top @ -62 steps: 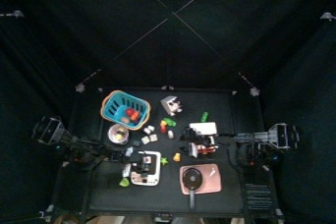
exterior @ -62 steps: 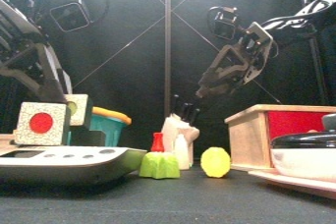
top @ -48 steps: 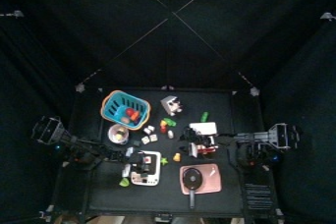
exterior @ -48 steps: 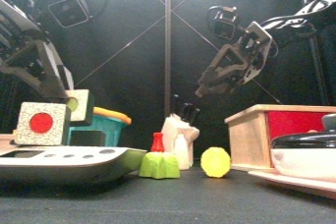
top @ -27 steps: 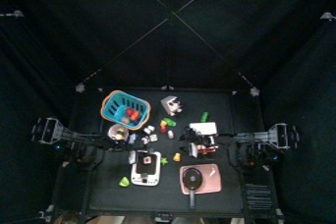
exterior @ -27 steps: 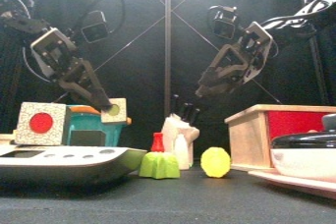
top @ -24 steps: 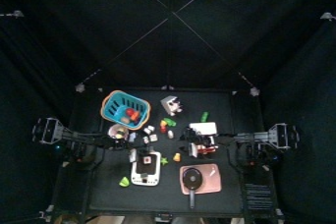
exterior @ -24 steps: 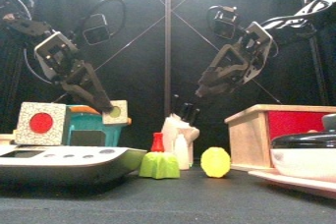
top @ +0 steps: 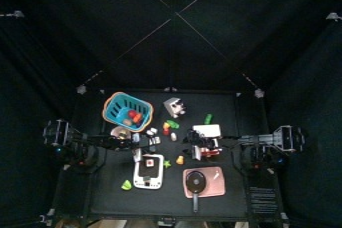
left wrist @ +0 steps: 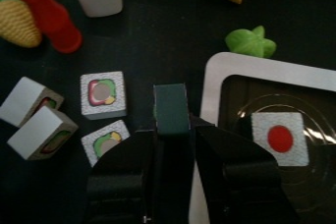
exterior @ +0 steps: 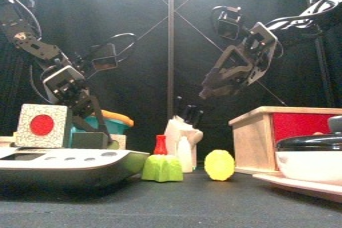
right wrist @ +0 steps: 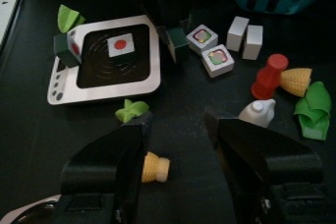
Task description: Place green sushi piece above stove
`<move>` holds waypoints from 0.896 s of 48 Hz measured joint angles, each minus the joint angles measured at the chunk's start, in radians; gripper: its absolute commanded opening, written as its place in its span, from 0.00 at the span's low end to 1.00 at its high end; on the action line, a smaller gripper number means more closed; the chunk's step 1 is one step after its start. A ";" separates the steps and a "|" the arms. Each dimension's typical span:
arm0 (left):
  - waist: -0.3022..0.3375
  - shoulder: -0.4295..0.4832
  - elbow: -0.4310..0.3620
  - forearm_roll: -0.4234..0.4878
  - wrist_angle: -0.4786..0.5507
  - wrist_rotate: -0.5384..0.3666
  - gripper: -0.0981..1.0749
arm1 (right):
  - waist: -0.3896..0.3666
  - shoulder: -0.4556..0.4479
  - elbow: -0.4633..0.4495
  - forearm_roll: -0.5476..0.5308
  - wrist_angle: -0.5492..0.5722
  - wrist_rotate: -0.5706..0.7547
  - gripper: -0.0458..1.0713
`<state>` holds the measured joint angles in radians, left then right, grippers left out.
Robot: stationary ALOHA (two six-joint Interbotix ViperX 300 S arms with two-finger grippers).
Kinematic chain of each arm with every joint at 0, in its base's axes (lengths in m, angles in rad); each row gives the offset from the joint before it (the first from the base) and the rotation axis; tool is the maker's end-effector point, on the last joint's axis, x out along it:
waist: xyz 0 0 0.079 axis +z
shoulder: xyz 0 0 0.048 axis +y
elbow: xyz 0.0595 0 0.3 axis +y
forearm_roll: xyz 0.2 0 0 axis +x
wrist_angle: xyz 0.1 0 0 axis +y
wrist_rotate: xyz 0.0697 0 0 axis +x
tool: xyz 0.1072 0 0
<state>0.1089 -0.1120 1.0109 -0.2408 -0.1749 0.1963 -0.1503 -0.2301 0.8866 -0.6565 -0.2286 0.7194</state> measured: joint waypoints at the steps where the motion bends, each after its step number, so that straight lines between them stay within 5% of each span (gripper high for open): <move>1: 0.000 0.000 0.000 0.002 0.000 0.000 0.62 | 0.000 0.000 0.000 0.000 0.000 0.000 0.79; 18: 0.002 0.000 0.000 0.005 0.000 -0.002 0.80 | 0.000 0.000 0.000 0.000 0.002 0.000 0.79; 43: -0.002 0.000 0.000 0.006 0.000 -0.003 0.81 | 0.000 0.002 0.000 0.000 0.009 0.000 0.79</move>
<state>0.1074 -0.1120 1.0109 -0.2347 -0.1749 0.1933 -0.1503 -0.2286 0.8866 -0.6565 -0.2194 0.7194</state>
